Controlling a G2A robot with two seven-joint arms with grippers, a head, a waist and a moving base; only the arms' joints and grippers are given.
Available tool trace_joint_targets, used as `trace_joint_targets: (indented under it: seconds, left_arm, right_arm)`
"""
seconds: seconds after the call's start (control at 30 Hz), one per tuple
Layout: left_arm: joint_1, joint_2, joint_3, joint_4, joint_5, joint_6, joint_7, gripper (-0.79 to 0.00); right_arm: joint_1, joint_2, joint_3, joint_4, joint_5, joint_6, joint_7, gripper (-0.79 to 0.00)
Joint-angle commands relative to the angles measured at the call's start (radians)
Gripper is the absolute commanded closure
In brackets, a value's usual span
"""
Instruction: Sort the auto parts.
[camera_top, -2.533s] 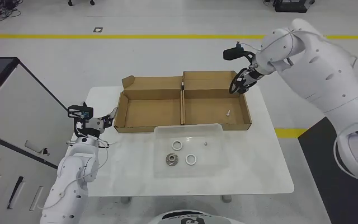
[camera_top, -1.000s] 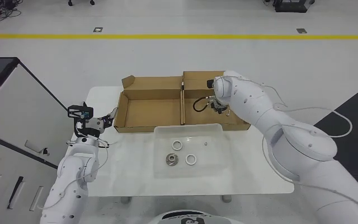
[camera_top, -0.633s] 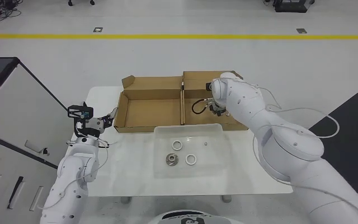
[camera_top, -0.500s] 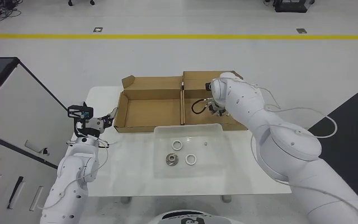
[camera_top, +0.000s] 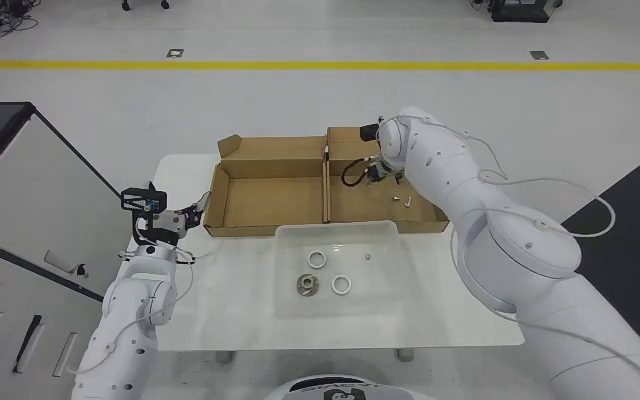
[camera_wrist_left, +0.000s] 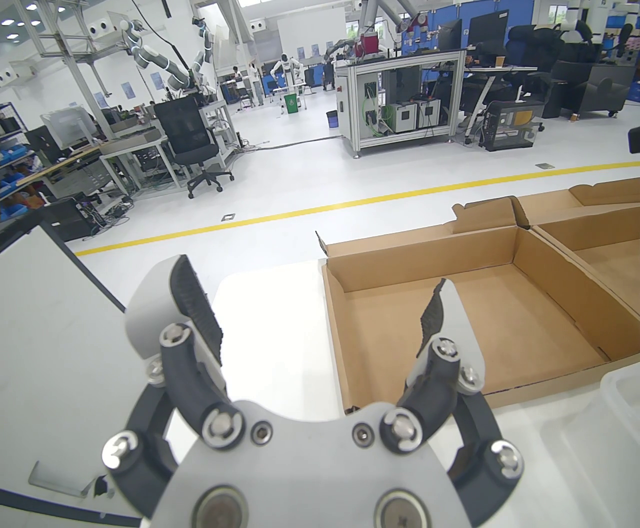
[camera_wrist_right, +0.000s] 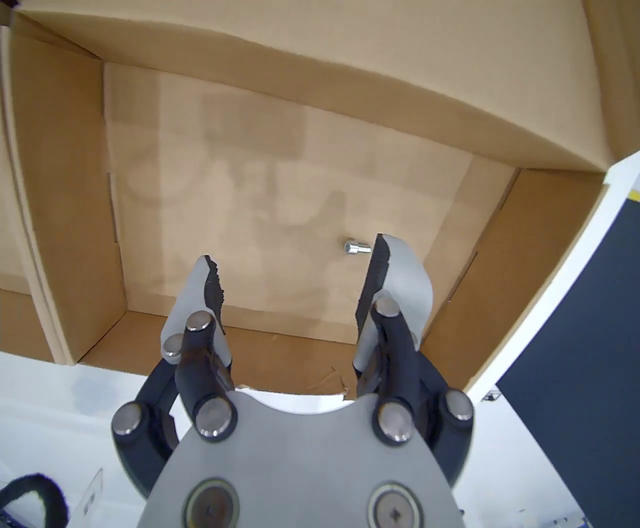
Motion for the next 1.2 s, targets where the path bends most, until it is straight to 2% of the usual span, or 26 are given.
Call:
trace_joint_targets:
  seconds: [0.0, 0.2, 0.4, 0.67, 0.93, 0.97, 1.17]
  left_arm:
    - [0.000, 0.000, 0.000, 0.000, 0.000, 0.000, 0.000, -0.785]
    - [0.000, 0.000, 0.000, 0.000, 0.000, 0.000, 0.000, -0.785]
    - [0.000, 0.000, 0.000, 0.000, 0.000, 0.000, 0.000, -0.785]
    - [0.000, 0.000, 0.000, 0.000, 0.000, 0.000, 0.000, -0.785]
    - [0.000, 0.000, 0.000, 0.000, 0.000, 0.000, 0.000, -0.785]
    - [0.000, 0.000, 0.000, 0.000, 0.000, 0.000, 0.000, -0.785]
    - [0.000, 0.000, 0.000, 0.000, 0.000, 0.000, 0.000, -0.785]
  right_arm:
    - [0.013, 0.005, 0.007, -0.009, -0.001, -0.050, 0.009, -0.785]
    - [0.038, 0.030, 0.025, -0.068, -0.022, -0.183, 0.027, -0.785]
    - [0.052, 0.080, 0.067, -0.173, -0.020, -0.248, 0.047, -0.785]
    - [0.010, 0.197, 0.155, -0.478, -0.056, -0.216, 0.124, -0.785]
    - [-0.144, 0.352, 0.319, -0.900, -0.127, -0.140, 0.275, -0.785]
    - [-0.157, 0.364, 0.334, -0.927, -0.132, -0.139, 0.294, -0.785]
    - [-0.157, 0.364, 0.334, -0.927, -0.132, -0.139, 0.294, -0.785]
